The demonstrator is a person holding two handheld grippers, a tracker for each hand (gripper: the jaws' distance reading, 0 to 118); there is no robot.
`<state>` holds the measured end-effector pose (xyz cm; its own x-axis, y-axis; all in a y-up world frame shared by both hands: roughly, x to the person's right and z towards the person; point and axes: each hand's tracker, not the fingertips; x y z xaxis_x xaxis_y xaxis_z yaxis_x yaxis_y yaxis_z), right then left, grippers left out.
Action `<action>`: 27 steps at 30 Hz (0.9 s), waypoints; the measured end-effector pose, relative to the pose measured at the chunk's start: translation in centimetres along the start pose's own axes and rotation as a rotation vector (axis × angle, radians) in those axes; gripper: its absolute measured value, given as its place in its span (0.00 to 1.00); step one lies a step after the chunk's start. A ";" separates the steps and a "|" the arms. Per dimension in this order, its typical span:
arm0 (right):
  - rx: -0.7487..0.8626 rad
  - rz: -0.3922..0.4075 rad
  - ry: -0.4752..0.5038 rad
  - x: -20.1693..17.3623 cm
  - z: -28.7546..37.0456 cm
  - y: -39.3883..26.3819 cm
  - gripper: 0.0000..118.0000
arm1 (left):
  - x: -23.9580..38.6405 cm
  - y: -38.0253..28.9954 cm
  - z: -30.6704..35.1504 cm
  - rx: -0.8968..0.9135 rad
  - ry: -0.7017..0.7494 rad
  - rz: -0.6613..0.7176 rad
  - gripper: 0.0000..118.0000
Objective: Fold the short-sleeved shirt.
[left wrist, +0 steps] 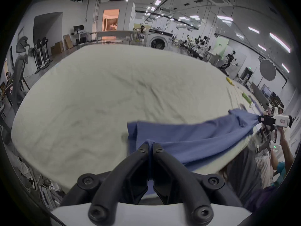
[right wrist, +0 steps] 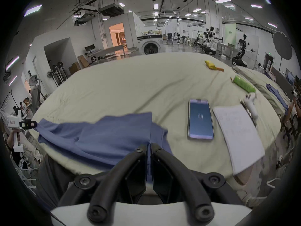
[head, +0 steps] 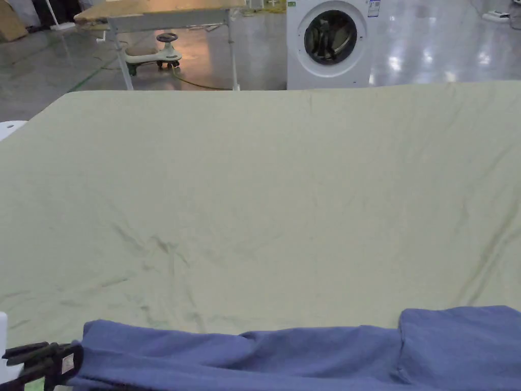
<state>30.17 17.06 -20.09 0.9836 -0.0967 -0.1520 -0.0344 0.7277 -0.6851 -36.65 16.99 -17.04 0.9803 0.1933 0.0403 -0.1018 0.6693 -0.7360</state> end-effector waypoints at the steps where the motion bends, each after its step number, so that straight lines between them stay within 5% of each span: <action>1: -0.015 0.002 -0.010 -0.2 -0.3 -0.9 0.02 | 0.2 -1.0 -0.3 -0.016 0.019 -0.016 0.00; 6: -0.037 0.010 -0.036 -0.8 -1.7 -3.5 0.02 | 0.2 -3.2 -2.0 -0.032 0.033 -0.004 0.00; 8: -0.012 0.059 -0.067 -1.2 -1.8 -3.8 0.16 | 0.3 -3.4 -1.9 -0.005 0.052 -0.014 0.16; 9: -0.004 0.073 -0.089 -1.2 -1.7 -3.7 0.35 | 0.4 -3.5 -1.7 0.015 0.068 -0.026 0.31; 10: -0.001 0.069 -0.093 -1.3 -1.5 -3.6 0.54 | 0.7 -3.4 -1.1 0.042 0.076 -0.042 0.56; 12: 0.045 0.051 -0.069 -1.4 -0.4 -3.1 0.56 | 1.3 -3.2 0.5 0.111 0.056 -0.080 0.67; 15: 0.120 0.038 -0.074 -3.0 2.2 -2.0 0.56 | 3.4 -2.5 3.6 0.210 0.102 -0.101 0.65; 18: 0.216 0.012 -0.057 -5.0 4.1 -1.7 0.52 | 5.8 -2.5 6.1 0.337 0.120 -0.089 0.46; 21: 0.230 -0.031 0.048 -5.9 3.9 -2.7 0.16 | 8.2 -2.8 7.1 0.375 0.109 -0.110 0.17; 24: 0.219 -0.024 0.058 -6.9 3.2 -3.6 0.06 | 9.5 -3.8 7.2 0.392 0.113 -0.121 0.00; 27: 0.220 -0.003 0.066 -8.0 2.6 -4.2 0.01 | 10.4 -4.6 7.1 0.391 0.053 -0.101 0.00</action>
<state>22.87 16.51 -14.14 0.9698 -0.1381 -0.2011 0.0153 0.8572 -0.5148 -27.19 21.02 -8.48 0.9950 0.0824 0.0568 -0.0514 0.9075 -0.4168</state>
